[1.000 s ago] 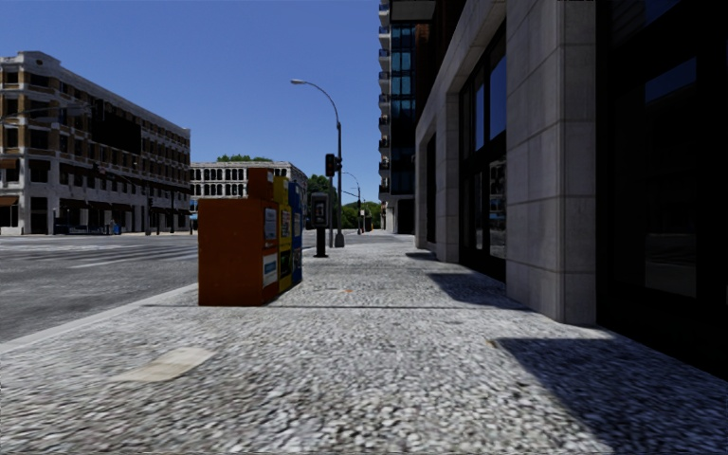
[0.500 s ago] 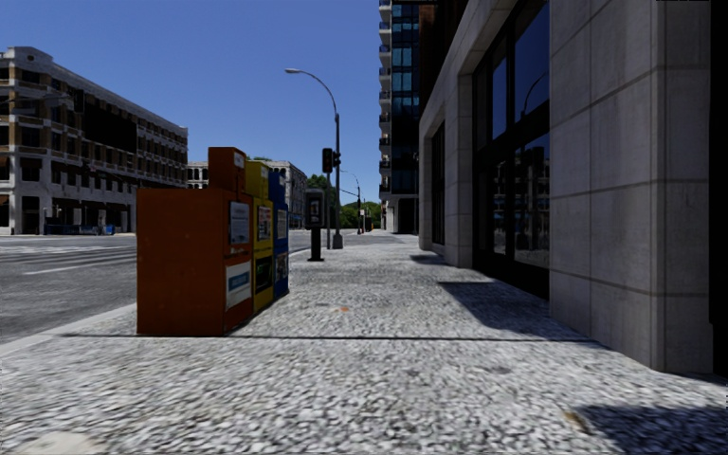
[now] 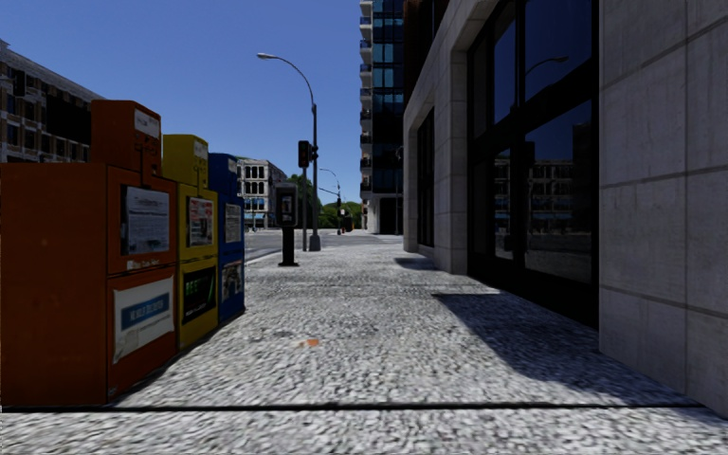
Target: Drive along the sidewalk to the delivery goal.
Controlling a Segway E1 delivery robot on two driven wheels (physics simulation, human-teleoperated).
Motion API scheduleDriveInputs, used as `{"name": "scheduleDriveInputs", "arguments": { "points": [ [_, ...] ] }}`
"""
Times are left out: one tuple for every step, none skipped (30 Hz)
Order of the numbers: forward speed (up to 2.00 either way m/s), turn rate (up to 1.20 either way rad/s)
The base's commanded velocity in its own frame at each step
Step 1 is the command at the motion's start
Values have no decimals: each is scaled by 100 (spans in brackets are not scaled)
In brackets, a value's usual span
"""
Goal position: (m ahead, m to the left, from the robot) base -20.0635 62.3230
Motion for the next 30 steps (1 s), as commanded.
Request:
{"name": "scheduleDriveInputs", "arguments": {
  "points": [
    [199, -20],
    [199, -19],
    [199, -14],
    [199, -1],
    [199, -1],
    [199, 0],
    [199, 0],
    [199, 0],
    [199, 0],
    [199, 0],
    [199, 0],
    [199, 0],
    [199, 0],
    [199, 0],
    [199, 0],
    [199, 0],
    [199, 0],
    [199, 0],
    [199, 0],
    [199, 0],
    [199, 0],
    [199, 0],
    [199, 0],
    [199, 0],
    [199, 0],
    [199, 0],
    [199, 0],
    [199, 0],
    [199, 0],
    [199, 0]
  ]
}}
